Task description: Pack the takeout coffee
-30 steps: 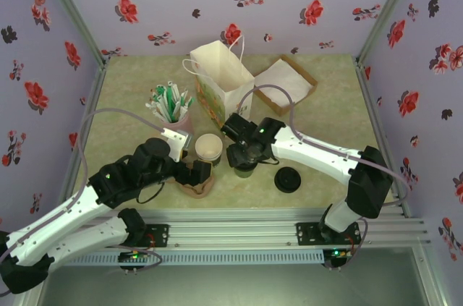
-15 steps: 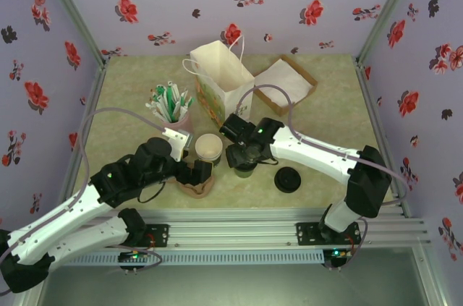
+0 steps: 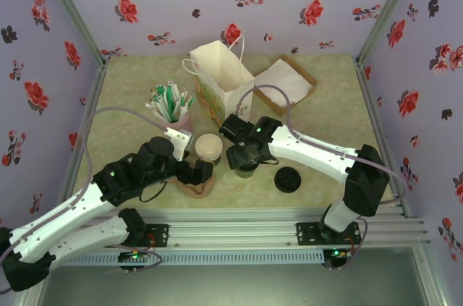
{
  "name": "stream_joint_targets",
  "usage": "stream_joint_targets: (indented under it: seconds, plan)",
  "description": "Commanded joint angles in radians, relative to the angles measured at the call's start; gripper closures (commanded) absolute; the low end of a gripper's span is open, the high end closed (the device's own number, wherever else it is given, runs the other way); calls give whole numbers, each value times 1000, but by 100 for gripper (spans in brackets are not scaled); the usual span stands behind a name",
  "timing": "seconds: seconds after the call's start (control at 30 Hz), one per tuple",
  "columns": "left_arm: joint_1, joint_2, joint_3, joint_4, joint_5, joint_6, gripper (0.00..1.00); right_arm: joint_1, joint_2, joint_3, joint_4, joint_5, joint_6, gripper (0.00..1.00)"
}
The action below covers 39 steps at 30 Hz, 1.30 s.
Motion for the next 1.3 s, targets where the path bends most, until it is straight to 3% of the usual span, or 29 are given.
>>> stream_joint_targets:
  seconds: [0.0, 0.3, 0.43, 0.53, 0.63, 0.97, 1.07, 1.27]
  plan:
    - [9, 12, 21, 24, 19, 7, 1, 8, -34, 31, -17, 5, -4, 17]
    - [9, 48, 53, 30, 46, 3, 2, 8, -135, 2, 5, 4, 0, 15]
    - [9, 102, 87, 29, 84, -3, 14, 7, -198, -35, 5, 48, 19, 16]
    - [6, 150, 113, 30, 103, -7, 30, 4, -263, -90, 30, 68, 28, 19]
    - [5, 194, 139, 37, 115, -10, 50, -20, -345, -159, 72, 61, 45, 27]
    - [-46, 401, 242, 72, 137, 3, 91, -175, -539, -412, 292, -146, 82, 97]
    - [-61, 464, 272, 76, 138, 10, 98, -213, -561, -474, 361, -216, 103, 100]
    - [-67, 575, 303, 118, 152, 24, 100, -265, -563, -552, 466, -318, 132, 100]
